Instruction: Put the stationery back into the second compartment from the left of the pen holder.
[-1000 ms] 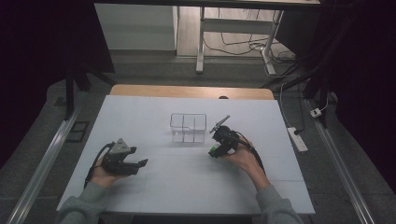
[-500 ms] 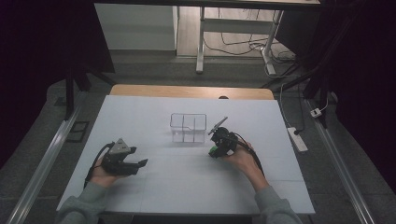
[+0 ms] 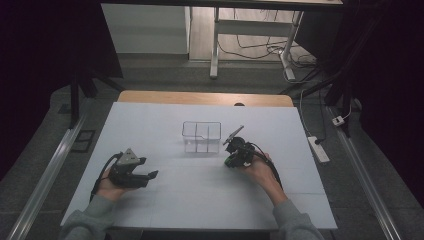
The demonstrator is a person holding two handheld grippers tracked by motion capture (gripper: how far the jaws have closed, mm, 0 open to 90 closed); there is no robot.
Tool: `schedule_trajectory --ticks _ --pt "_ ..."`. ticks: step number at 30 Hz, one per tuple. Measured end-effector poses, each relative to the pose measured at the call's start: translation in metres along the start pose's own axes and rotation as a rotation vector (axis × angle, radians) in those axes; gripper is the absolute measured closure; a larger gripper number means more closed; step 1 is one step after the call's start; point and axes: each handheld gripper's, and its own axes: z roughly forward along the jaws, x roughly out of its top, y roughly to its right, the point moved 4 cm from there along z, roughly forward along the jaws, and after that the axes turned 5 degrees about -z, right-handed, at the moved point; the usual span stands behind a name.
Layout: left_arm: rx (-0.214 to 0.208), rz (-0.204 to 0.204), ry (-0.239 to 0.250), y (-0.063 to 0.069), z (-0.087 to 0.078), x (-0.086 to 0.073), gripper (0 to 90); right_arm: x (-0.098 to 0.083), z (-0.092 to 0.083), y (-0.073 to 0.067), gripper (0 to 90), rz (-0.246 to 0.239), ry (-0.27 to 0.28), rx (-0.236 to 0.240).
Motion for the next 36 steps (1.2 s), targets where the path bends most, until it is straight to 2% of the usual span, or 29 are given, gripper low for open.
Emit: schedule_trajectory --ticks 5,11,17,18,19,21,36 --pt "0.001 0.0 0.001 -0.001 0.0 0.0 29.8 0.0 -0.003 0.0 67.3 -0.007 0.005 0.002" --pt "0.001 0.001 0.001 -0.001 -0.001 0.0 29.8 0.001 -0.013 0.0 67.3 -0.009 0.045 -0.017" --pt "0.001 0.001 0.001 -0.001 -0.001 0.0 29.8 0.003 -0.031 0.004 67.3 0.014 0.127 -0.027" --pt "0.002 0.0 0.001 -0.001 -0.001 0.0 29.8 0.003 -0.031 0.004 67.3 0.014 0.127 -0.027" --pt "0.002 0.0 0.001 -0.001 -0.001 0.0 29.8 0.004 -0.037 0.004 67.3 0.024 0.157 -0.019" --pt "0.002 0.004 -0.002 -0.001 -0.001 0.0 29.8 0.006 -0.043 0.004 67.3 0.025 0.182 -0.026" --pt "0.002 0.005 -0.003 -0.001 -0.001 0.0 29.8 0.007 -0.065 0.008 67.3 0.031 0.28 -0.057"
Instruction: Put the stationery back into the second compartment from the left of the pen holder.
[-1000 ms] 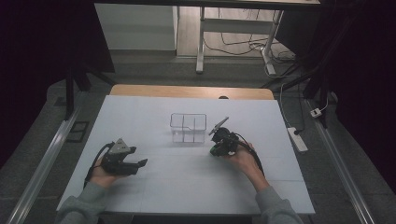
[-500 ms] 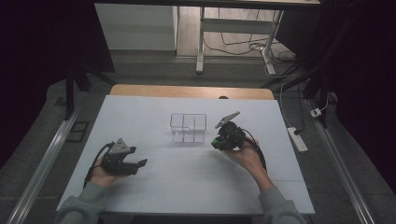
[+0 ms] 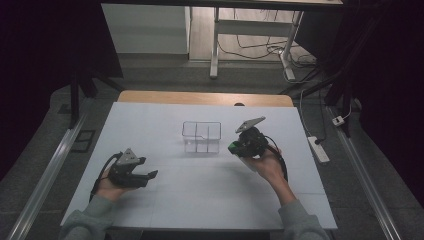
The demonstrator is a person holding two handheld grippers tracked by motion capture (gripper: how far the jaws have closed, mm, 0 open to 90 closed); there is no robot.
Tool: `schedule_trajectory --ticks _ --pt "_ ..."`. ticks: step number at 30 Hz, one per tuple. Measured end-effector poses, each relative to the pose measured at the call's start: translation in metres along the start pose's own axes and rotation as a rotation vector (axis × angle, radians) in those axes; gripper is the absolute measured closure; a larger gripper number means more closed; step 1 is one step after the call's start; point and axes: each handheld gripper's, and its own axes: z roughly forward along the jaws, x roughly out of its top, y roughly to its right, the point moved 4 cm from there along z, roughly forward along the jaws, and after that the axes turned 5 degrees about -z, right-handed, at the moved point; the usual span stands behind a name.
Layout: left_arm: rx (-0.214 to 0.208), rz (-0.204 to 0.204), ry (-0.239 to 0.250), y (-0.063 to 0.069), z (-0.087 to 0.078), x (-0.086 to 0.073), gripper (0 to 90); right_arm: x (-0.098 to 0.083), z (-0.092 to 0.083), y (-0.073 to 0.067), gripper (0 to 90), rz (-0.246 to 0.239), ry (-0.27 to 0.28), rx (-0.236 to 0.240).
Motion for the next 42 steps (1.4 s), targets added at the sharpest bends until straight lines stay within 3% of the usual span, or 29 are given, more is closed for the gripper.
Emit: schedule_trajectory --ticks 25,36,42 --pt "-0.003 -0.004 0.003 0.0 0.0 0.0 29.8 0.016 -0.03 0.003 67.3 0.024 0.18 -0.021" --pt "0.0 -0.011 0.01 -0.003 -0.002 0.0 29.7 0.033 -0.04 0.009 67.3 0.044 0.272 -0.043" --pt "-0.002 -0.012 0.005 -0.003 -0.002 -0.001 29.7 0.047 -0.039 0.011 67.3 0.045 0.296 -0.046"
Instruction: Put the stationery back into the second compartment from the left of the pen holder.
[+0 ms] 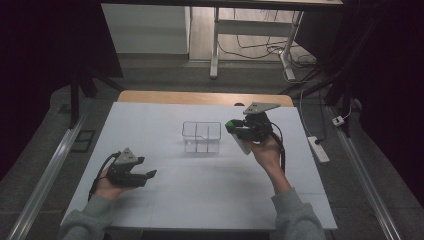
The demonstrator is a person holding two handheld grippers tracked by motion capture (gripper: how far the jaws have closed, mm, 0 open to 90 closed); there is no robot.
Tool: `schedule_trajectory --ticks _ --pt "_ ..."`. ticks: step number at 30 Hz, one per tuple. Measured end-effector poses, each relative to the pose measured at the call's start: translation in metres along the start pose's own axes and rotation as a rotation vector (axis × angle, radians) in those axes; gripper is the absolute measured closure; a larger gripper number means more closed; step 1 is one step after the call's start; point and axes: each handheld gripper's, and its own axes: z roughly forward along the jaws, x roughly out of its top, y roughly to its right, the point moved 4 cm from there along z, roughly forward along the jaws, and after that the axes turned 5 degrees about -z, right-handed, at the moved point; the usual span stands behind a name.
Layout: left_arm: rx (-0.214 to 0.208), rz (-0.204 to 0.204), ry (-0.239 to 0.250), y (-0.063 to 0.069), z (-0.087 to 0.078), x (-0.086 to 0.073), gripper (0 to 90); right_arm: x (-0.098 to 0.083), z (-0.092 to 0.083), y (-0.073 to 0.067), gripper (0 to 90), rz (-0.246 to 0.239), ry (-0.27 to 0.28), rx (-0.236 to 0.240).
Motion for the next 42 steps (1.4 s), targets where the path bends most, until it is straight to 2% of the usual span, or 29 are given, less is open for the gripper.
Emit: schedule_trajectory --ticks 10,19,35,42 --pt "-0.004 0.004 -0.004 0.0 0.0 0.0 29.7 0.023 0.008 -0.001 67.3 -0.02 0.027 -0.007" --pt "-0.005 0.002 -0.004 -0.001 0.0 -0.001 29.6 0.037 0.018 0.001 67.3 -0.015 0.055 -0.003" --pt "-0.006 0.002 -0.004 -0.003 -0.001 -0.001 29.5 0.051 0.04 -0.001 67.3 -0.024 0.065 0.003" --pt "-0.009 -0.001 -0.005 -0.004 -0.001 -0.002 29.4 0.059 0.051 -0.003 67.3 -0.017 0.087 0.014"
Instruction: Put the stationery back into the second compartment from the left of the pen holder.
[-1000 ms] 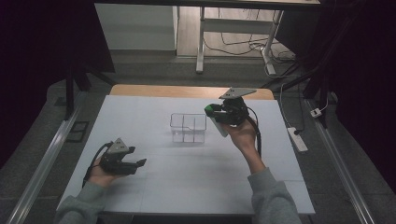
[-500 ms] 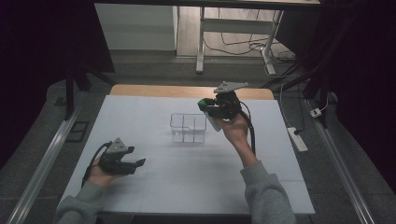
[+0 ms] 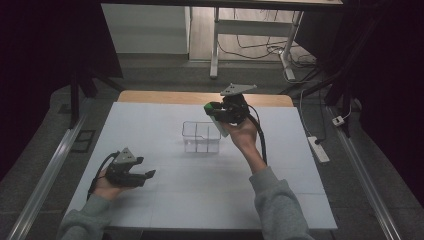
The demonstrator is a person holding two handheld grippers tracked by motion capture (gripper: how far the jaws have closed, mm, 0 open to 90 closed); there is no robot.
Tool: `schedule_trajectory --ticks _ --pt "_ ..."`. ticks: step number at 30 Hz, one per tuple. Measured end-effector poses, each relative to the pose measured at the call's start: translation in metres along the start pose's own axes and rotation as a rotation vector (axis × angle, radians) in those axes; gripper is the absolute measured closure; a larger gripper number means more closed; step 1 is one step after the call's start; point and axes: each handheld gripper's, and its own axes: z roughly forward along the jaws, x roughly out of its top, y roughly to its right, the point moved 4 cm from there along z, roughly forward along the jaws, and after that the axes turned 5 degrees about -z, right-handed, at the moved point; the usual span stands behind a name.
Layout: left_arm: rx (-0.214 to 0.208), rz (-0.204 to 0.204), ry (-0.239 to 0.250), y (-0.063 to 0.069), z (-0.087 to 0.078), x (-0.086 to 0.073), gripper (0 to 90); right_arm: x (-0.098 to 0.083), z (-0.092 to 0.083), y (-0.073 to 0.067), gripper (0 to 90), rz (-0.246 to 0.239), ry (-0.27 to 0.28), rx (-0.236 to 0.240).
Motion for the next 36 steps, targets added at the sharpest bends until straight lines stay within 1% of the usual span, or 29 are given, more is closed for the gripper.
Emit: schedule_trajectory --ticks 8,9,10,18,25,27,36 --pt "-0.003 0.001 -0.001 0.0 0.0 0.0 29.4 0.01 0.013 -0.005 67.3 -0.014 0.036 0.006" --pt "-0.003 0.001 -0.002 0.0 0.0 0.0 29.4 0.011 0.018 -0.006 67.2 -0.011 0.038 0.013" --pt "-0.004 0.001 -0.002 0.0 0.0 0.0 29.4 0.011 0.018 -0.006 67.2 -0.011 0.038 0.013" --pt "-0.006 0.002 -0.003 -0.002 0.0 -0.001 29.2 0.014 0.037 -0.008 67.2 -0.002 0.048 0.026" --pt "-0.005 0.0 -0.002 -0.003 0.0 -0.001 29.2 0.013 0.045 -0.008 67.2 0.011 0.055 0.029" --pt "-0.005 -0.001 -0.002 -0.003 0.0 -0.001 29.2 0.012 0.05 -0.008 67.2 -0.002 0.049 0.02" --pt "-0.005 0.0 -0.003 -0.003 0.0 -0.001 29.2 0.011 0.059 -0.007 67.2 0.018 0.058 0.035"
